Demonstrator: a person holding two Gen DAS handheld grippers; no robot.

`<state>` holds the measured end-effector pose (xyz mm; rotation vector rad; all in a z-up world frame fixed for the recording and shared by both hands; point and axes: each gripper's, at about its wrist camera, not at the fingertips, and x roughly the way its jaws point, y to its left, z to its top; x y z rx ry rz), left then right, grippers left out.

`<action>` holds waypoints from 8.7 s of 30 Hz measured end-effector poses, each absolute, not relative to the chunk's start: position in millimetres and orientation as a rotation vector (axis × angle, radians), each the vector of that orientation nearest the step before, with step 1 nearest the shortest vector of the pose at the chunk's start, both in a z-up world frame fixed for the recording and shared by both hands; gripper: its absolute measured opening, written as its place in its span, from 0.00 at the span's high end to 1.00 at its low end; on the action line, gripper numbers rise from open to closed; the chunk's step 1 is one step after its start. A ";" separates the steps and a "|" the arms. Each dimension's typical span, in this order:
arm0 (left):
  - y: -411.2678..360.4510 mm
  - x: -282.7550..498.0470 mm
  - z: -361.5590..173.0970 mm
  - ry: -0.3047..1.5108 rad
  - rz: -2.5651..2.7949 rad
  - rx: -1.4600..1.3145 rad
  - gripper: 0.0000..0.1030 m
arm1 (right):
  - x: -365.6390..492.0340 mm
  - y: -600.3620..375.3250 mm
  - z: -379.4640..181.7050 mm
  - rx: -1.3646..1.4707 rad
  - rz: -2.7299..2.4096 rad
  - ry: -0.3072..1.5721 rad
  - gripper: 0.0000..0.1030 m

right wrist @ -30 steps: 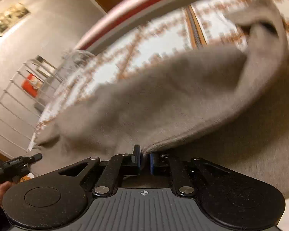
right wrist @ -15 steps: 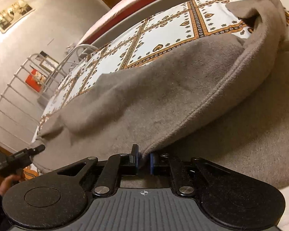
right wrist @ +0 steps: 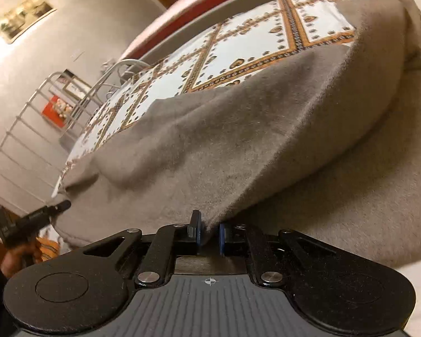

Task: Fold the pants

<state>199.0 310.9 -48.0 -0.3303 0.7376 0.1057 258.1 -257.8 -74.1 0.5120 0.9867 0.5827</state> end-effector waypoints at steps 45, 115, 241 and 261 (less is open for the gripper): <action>233.1 215.7 -50.4 0.816 0.075 0.020 0.07 | 256.8 -389.2 -23.7 0.285 0.122 0.867 0.85; 223.2 220.8 -57.1 0.827 0.097 0.091 0.06 | 234.2 -563.8 -89.4 0.954 -0.160 0.885 0.74; 281.0 281.2 -40.3 0.729 0.278 -0.012 0.13 | 393.0 -103.6 -44.0 0.062 0.716 0.778 0.64; 281.9 304.3 -62.0 0.709 0.323 -0.072 0.18 | 409.5 -83.3 -51.0 -0.102 0.602 0.713 0.98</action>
